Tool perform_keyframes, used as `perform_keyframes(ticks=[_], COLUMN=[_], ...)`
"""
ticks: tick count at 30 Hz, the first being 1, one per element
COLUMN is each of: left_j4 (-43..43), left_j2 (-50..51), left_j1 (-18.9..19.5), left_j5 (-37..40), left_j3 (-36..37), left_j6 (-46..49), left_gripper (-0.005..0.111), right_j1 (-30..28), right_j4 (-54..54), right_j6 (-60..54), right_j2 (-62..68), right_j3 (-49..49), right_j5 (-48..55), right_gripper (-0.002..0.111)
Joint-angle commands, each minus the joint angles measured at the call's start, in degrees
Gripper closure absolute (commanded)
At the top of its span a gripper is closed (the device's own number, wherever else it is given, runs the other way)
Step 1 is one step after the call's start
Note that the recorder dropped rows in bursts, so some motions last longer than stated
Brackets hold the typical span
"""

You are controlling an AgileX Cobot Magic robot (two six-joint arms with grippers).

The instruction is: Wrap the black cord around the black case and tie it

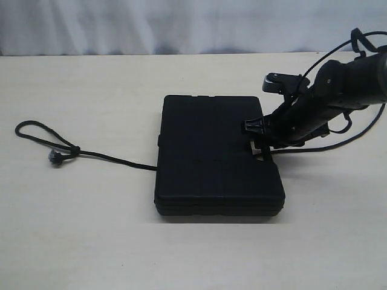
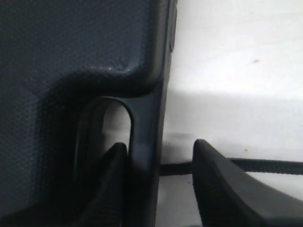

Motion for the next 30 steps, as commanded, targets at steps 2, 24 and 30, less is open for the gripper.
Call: perform_keyframes(ticks=[2,24,30], left_j4=[-0.7,-2.3,-3.6], left_j2=[-0.1,-0.1,-0.1], left_j1=[-0.4,-0.4,-0.4], left_j5=[-1.1,-4.0,-4.7], left_j3=[0.2,0.2,0.2], left_j6=[-0.2,-0.5,-0.5], left_gripper=[0.107,0.107,0.107], right_j1=[-0.2,-0.2,-0.2], right_j4=[-0.9,3.0,5.0], right_j6=[-0.1,1.3,1.3], right_j2=[0.3,-7.0,-10.6], right_j3=[0.1,0.1,0.1], right_j5=[-0.5,-1.4,-1.5], right_gripper=[0.091,0.104,0.104])
